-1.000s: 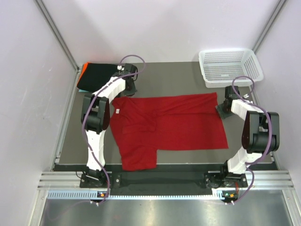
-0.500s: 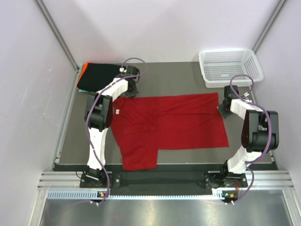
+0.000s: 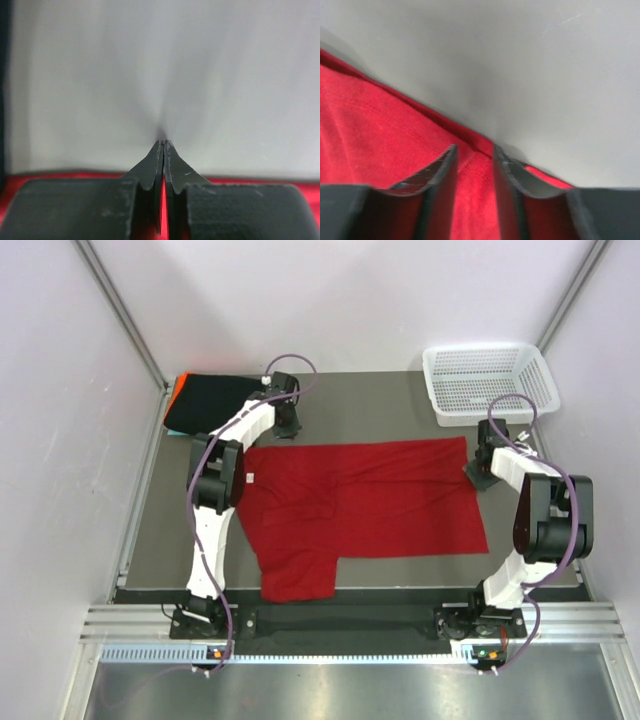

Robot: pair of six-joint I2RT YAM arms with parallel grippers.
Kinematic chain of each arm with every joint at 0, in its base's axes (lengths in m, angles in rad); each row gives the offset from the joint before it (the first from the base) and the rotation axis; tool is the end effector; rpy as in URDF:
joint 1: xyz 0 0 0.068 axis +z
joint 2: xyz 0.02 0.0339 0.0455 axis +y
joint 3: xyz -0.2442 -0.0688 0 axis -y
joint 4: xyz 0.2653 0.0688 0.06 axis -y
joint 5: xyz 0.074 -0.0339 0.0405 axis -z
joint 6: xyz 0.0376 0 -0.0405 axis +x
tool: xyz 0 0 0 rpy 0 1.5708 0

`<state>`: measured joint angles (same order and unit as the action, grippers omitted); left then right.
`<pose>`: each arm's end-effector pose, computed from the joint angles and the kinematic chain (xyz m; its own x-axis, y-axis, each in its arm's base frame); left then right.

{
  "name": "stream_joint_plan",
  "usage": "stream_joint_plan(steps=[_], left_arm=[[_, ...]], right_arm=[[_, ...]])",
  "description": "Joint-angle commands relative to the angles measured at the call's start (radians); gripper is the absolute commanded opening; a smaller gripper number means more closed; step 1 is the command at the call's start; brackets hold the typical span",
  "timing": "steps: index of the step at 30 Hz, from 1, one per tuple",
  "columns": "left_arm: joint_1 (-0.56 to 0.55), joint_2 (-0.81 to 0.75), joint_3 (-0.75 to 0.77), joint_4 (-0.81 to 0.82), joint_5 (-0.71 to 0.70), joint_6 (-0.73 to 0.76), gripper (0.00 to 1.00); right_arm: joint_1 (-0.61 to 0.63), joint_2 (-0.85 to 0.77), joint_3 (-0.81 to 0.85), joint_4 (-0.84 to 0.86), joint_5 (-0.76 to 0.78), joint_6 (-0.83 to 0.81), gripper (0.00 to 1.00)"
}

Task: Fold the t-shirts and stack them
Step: Fold the tshirt

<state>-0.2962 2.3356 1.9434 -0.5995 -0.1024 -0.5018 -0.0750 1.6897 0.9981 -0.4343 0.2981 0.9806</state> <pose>0.4967 -0.1476 0.1505 -0.8158 -0.2513 -0.5209 -0.1774 0.9660 -0.1882 0.3371 -0.0364 0.1337 -0.3367 0.8217 -0.4598 0.8579 0.4690 0.2100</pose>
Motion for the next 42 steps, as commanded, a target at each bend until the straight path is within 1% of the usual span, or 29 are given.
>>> stream_joint_plan(steps=[1, 2, 4, 6, 7, 8, 9, 10, 11, 12, 13, 14, 15, 16, 17, 18, 20, 21, 22, 25, 28, 29, 32, 38, 40, 41, 42], left_arm=[[-0.003, -0.079, 0.083, -0.072, 0.056, 0.032, 0.06], [-0.004, -0.109, 0.08, -0.127, 0.043, 0.035, 0.16], [-0.006, -0.217, 0.054, -0.195, -0.026, 0.04, 0.2], [-0.006, -0.304, -0.067, -0.279, -0.059, 0.032, 0.26], [-0.006, -0.408, -0.13, -0.292, -0.078, 0.031, 0.27], [-0.006, -0.464, -0.276, -0.296, -0.082, 0.022, 0.3], [-0.009, -0.525, -0.355, -0.293, -0.082, 0.028, 0.33], [-0.011, -0.639, -0.427, -0.289, -0.101, 0.026, 0.34], [-0.012, -0.692, -0.545, -0.299, -0.105, 0.017, 0.35], [-0.014, -0.74, -0.596, -0.319, -0.093, -0.01, 0.37], [-0.014, -0.83, -0.644, -0.338, -0.07, -0.018, 0.43], [-0.018, -0.872, -0.732, -0.35, -0.028, -0.032, 0.46], [-0.026, -0.95, -0.773, -0.359, -0.02, -0.07, 0.48], [-0.035, -0.984, -0.811, -0.361, -0.014, -0.09, 0.48], [-0.061, -1.013, -0.881, -0.362, -0.01, -0.11, 0.48], [-0.09, -1.068, -0.967, -0.364, -0.002, -0.171, 0.49], [-0.098, -1.096, -1.03, -0.333, 0.045, -0.233, 0.47], [-0.11, -1.104, -1.088, -0.313, 0.053, -0.256, 0.46], [-0.121, -1.114, -1.113, -0.271, 0.056, -0.302, 0.46], [-0.132, -1.141, -1.185, -0.23, 0.037, -0.357, 0.46], [-0.132, -1.133, -1.23, -0.214, 0.049, -0.376, 0.48], [-0.132, -1.133, -1.245, -0.174, 0.062, -0.382, 0.49], [-0.135, -1.141, -1.299, -0.132, 0.092, -0.402, 0.49], [-0.141, -1.16, -1.374, -0.083, 0.075, -0.423, 0.49], [-0.142, -1.168, -1.403, -0.034, 0.085, -0.445, 0.48], [-0.143, -1.173, -1.411, -0.017, 0.089, -0.448, 0.48], [-0.143, -1.174, -1.426, -0.007, 0.09, -0.452, 0.47]], right_arm=[[-0.006, -0.073, 0.095, -0.095, 0.027, -0.08, 0.36], [-0.009, -0.103, 0.097, -0.115, 0.021, -0.112, 0.39], [-0.014, -0.142, 0.09, -0.127, -0.022, -0.147, 0.42], [-0.016, -0.202, 0.074, -0.135, -0.051, -0.203, 0.43], [-0.016, -0.223, 0.053, -0.135, -0.065, -0.223, 0.47], [-0.016, -0.255, 0.044, -0.127, -0.082, -0.262, 0.48], [-0.016, -0.266, 0.036, -0.126, -0.1, -0.279, 0.49], [-0.014, -0.28, 0.018, -0.124, -0.132, -0.295, 0.52], [-0.016, -0.304, 0.007, -0.11, -0.149, -0.307, 0.52], [-0.016, -0.318, -0.006, -0.1, -0.169, -0.325, 0.54], [-0.016, -0.329, -0.025, -0.09, -0.209, -0.333, 0.56], [-0.016, -0.346, -0.032, -0.08, -0.232, -0.345, 0.57], [-0.016, -0.352, -0.038, -0.077, -0.27, -0.349, 0.59], [-0.016, -0.36, -0.042, -0.073, -0.289, -0.35, 0.6], [-0.016, -0.376, -0.05, -0.057, -0.295, -0.356, 0.61], [-0.016, -0.389, -0.064, -0.044, -0.344, -0.359, 0.65], [-0.016, -0.401, -0.076, -0.038, -0.361, -0.364, 0.68], [-0.016, -0.403, -0.078, -0.032, -0.363, -0.367, 0.68], [-0.016, -0.401, -0.081, -0.031, -0.366, -0.367, 0.69], [-0.016, -0.392, -0.092, -0.027, -0.401, -0.376, 0.7], [-0.023, -0.392, -0.102, -0.035, -0.405, -0.376, 0.71], [-0.025, -0.392, -0.107, -0.035, -0.422, -0.376, 0.71], [-0.032, -0.401, -0.121, -0.037, -0.433, -0.372, 0.71], [-0.035, -0.427, -0.133, -0.049, -0.416, -0.367, 0.71], [-0.039, -0.446, -0.141, -0.069, -0.392, -0.347, 0.73], [-0.048, -0.447, -0.153, -0.078, -0.39, -0.329, 0.76], [-0.061, -0.446, -0.157, -0.116, -0.392, -0.31, 0.77]])
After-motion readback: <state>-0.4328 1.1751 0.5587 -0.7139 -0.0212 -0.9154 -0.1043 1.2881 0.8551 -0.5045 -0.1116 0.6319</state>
